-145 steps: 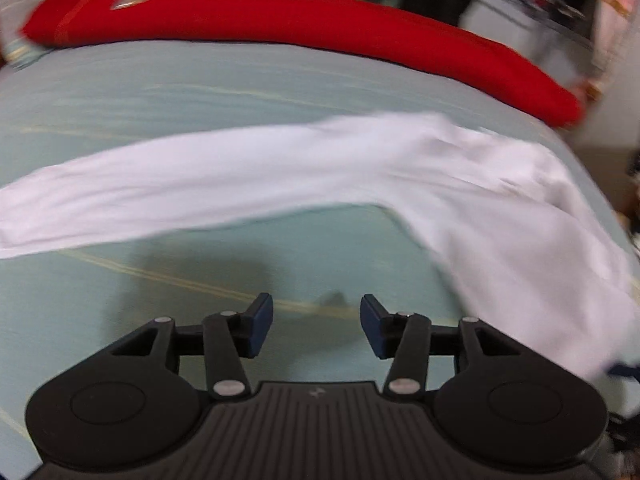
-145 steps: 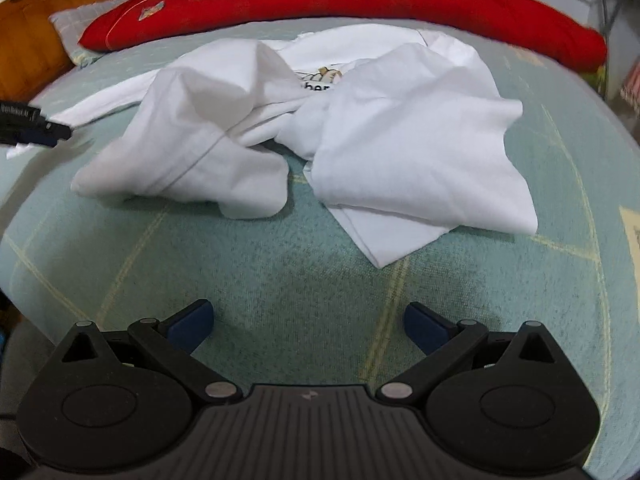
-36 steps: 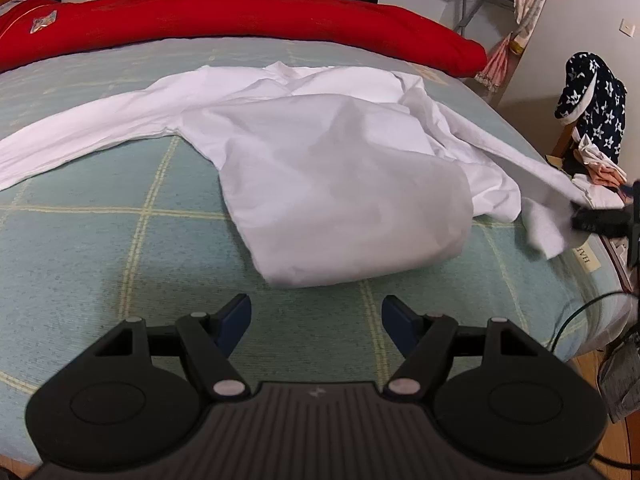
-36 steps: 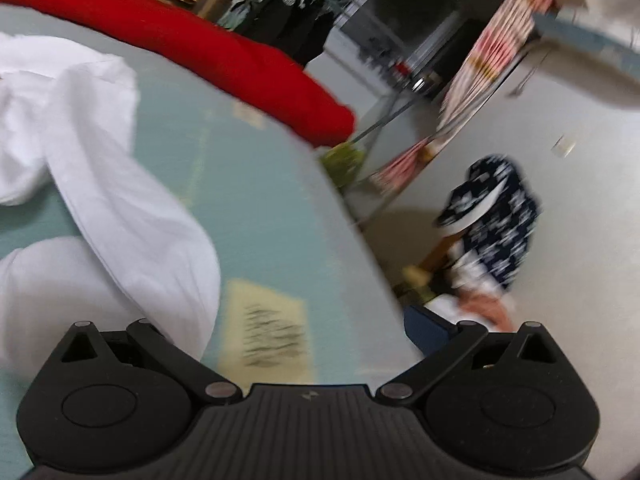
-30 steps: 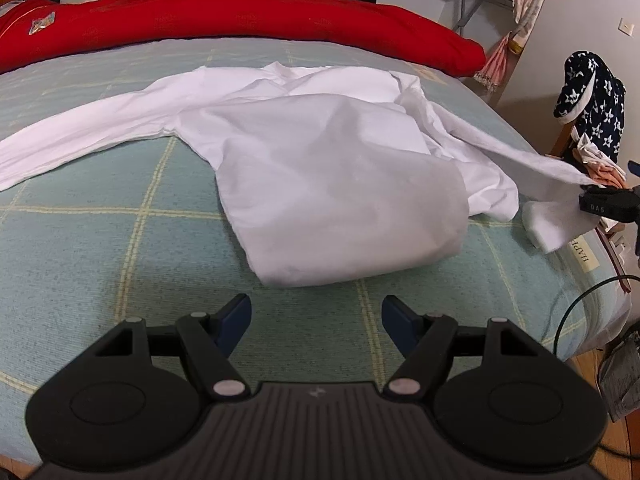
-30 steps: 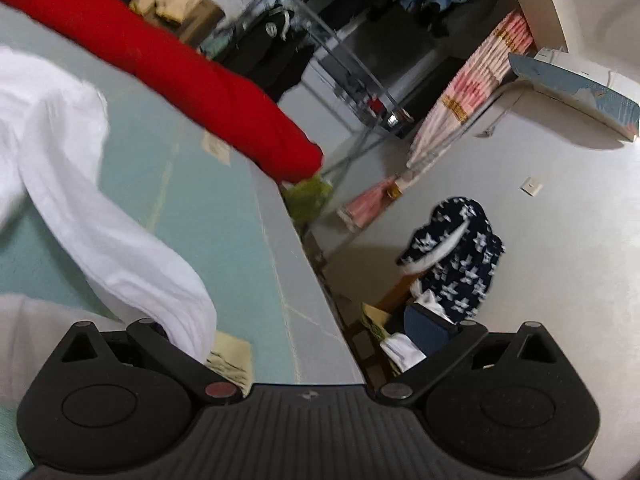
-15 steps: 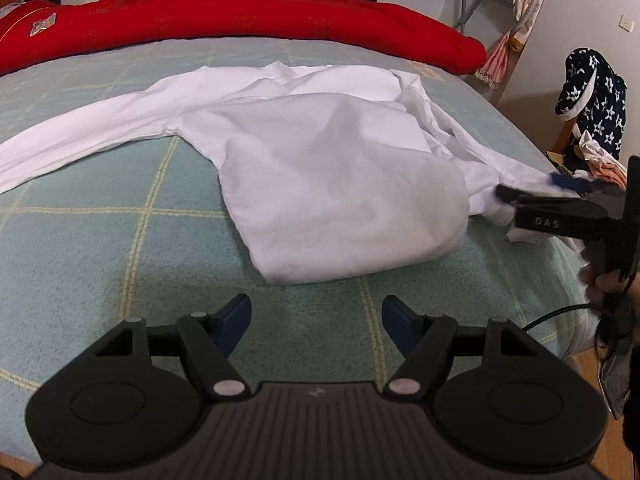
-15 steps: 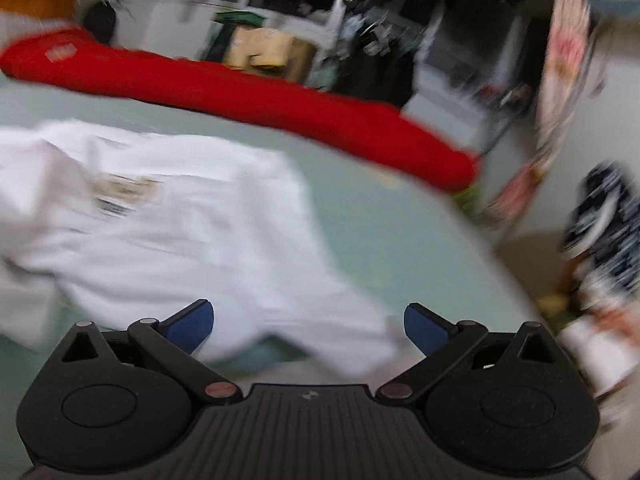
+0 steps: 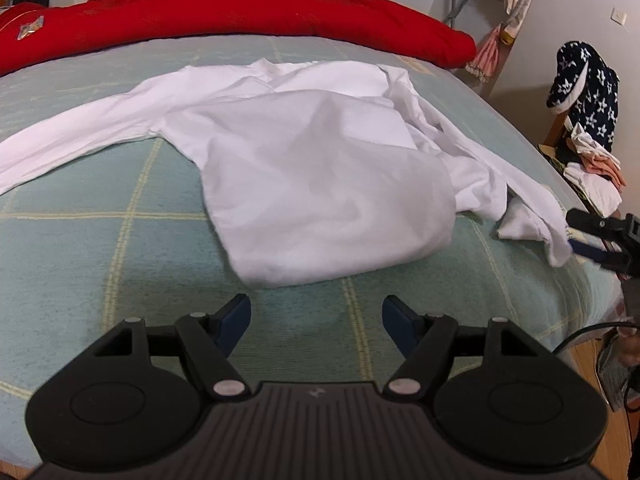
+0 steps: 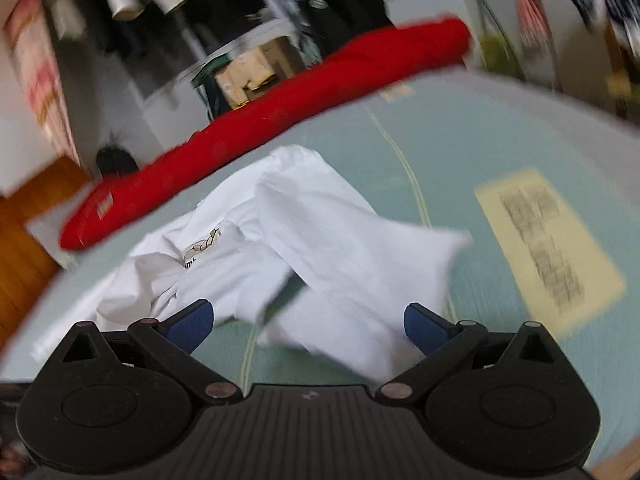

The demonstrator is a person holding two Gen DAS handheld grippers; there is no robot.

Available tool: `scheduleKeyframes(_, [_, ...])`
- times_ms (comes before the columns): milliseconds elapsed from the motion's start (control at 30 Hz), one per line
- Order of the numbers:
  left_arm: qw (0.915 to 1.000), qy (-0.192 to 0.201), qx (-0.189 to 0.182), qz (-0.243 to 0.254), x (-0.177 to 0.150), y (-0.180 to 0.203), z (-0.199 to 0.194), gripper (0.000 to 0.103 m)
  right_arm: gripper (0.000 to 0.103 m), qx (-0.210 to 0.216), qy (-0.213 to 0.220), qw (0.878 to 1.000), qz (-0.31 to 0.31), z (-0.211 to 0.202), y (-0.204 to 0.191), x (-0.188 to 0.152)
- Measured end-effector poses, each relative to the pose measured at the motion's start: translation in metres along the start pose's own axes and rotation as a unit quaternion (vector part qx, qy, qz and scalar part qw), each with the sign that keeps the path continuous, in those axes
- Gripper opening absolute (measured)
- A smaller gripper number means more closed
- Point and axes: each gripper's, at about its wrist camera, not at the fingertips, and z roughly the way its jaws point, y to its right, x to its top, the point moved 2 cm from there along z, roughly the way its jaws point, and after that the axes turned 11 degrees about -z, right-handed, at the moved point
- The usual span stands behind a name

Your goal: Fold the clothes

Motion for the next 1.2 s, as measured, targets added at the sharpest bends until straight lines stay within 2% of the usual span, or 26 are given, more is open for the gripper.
scheduleKeyframes(100, [1.0, -0.002, -0.003, 0.006, -0.001, 0.005, -0.001, 0.073, 0.103, -0.019, -0.01, 0.999, 0.047, 0.01, 0.017, -0.007])
scheduleKeyframes(267, [1.0, -0.003, 0.002, 0.009, 0.0, 0.007, -0.003, 0.073, 0.103, 0.019, 0.008, 0.997, 0.075, 0.028, 0.018, 0.01])
scheduleKeyframes(400, [0.9999, -0.004, 0.008, 0.005, 0.001, 0.006, -0.002, 0.073, 0.103, 0.051, 0.017, 0.997, 0.056, 0.046, 0.001, 0.042])
scheduleKeyframes(567, [0.9999, -0.012, 0.011, 0.002, 0.001, 0.003, 0.003, 0.073, 0.103, 0.088, 0.017, 0.996, -0.009, 0.072, -0.035, 0.074])
scheduleKeyframes(700, [0.9995, -0.016, 0.027, -0.002, 0.002, -0.003, 0.008, 0.073, 0.103, 0.101, -0.007, 0.995, -0.008, 0.09, -0.04, 0.072])
scheduleKeyframes(867, [0.9994, -0.014, 0.027, -0.015, 0.004, -0.014, 0.005, 0.073, 0.103, 0.116, -0.039, 0.992, 0.0, 0.11, -0.042, 0.067])
scheduleKeyframes(1067, [0.9996, -0.012, 0.022, -0.013, 0.004, -0.012, 0.007, 0.073, 0.103, 0.13, -0.008, 0.991, 0.033, 0.049, -0.021, 0.054])
scheduleKeyframes(1200, [0.9997, -0.014, 0.018, -0.006, 0.001, -0.006, 0.008, 0.073, 0.103, 0.119, -0.038, 0.987, 0.104, 0.029, 0.016, 0.018])
